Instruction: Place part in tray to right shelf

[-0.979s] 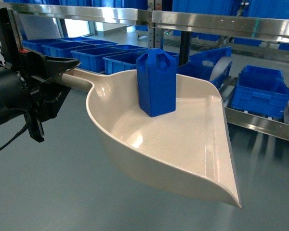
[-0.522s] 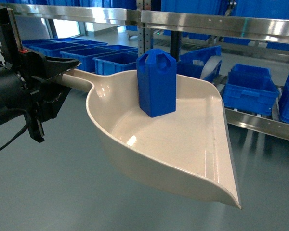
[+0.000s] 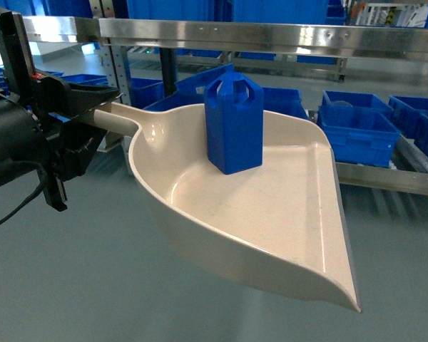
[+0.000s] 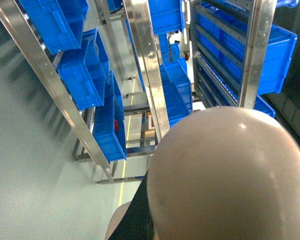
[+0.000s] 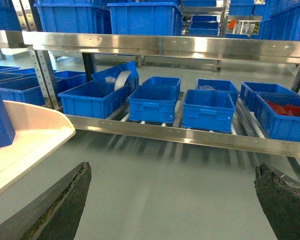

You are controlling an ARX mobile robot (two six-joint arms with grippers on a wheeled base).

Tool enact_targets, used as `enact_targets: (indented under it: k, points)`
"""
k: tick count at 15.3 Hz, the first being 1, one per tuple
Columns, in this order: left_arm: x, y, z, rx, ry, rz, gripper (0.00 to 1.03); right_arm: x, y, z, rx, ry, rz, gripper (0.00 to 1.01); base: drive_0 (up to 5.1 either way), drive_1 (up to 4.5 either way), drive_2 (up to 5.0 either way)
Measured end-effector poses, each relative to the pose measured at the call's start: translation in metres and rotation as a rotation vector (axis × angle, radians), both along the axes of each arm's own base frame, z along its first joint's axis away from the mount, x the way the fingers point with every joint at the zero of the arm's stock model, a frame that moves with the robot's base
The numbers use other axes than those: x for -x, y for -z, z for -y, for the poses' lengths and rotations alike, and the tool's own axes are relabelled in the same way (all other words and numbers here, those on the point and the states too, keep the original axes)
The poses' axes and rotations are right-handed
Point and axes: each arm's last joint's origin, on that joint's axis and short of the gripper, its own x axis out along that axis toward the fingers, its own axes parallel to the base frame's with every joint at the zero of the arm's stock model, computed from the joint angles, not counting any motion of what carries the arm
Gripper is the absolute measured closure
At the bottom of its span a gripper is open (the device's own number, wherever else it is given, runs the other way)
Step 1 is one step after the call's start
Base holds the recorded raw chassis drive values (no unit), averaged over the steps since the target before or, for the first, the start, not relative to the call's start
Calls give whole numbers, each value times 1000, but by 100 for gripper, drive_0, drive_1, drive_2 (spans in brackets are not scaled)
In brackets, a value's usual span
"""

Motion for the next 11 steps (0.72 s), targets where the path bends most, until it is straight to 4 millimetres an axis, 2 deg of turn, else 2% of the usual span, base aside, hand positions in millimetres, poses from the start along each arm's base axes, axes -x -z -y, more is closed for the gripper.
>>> enact_targets:
  k: [11]
  points:
    - [0, 0, 0, 0, -3, 0, 87, 0, 0, 0, 0, 0, 0, 3, -152, -152, -152]
